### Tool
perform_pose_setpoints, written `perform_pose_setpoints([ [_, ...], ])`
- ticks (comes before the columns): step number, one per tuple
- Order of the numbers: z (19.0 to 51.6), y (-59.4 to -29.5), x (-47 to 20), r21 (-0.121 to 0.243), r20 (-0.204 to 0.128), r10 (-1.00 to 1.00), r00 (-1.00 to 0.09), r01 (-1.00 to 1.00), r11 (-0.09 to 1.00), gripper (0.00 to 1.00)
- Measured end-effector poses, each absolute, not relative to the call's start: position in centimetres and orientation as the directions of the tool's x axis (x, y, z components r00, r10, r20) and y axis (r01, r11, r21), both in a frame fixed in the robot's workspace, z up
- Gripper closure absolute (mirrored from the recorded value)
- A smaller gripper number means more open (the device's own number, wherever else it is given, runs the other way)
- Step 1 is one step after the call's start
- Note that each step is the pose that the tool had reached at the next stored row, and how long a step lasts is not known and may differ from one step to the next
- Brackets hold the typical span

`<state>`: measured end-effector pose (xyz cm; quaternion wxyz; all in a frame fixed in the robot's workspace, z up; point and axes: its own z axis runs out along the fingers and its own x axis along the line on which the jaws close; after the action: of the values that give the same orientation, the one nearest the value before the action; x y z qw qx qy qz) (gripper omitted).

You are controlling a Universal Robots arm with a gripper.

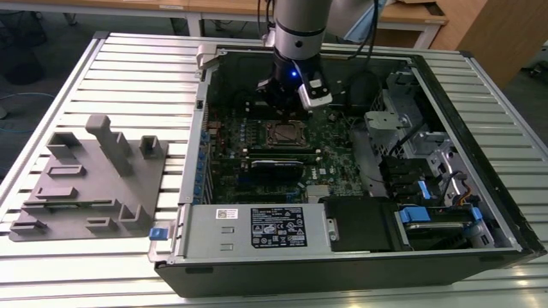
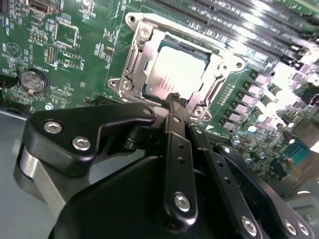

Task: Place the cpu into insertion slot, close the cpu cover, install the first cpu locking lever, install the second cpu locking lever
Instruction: 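Install the first cpu locking lever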

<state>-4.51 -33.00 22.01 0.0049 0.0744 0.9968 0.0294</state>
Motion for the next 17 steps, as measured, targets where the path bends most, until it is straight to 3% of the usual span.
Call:
perform_pose_setpoints([
  [17, 23.1, -33.9, -4.0, 0.059, -0.004, 0.147, -0.989, 0.146, 0.987, 0.89],
])
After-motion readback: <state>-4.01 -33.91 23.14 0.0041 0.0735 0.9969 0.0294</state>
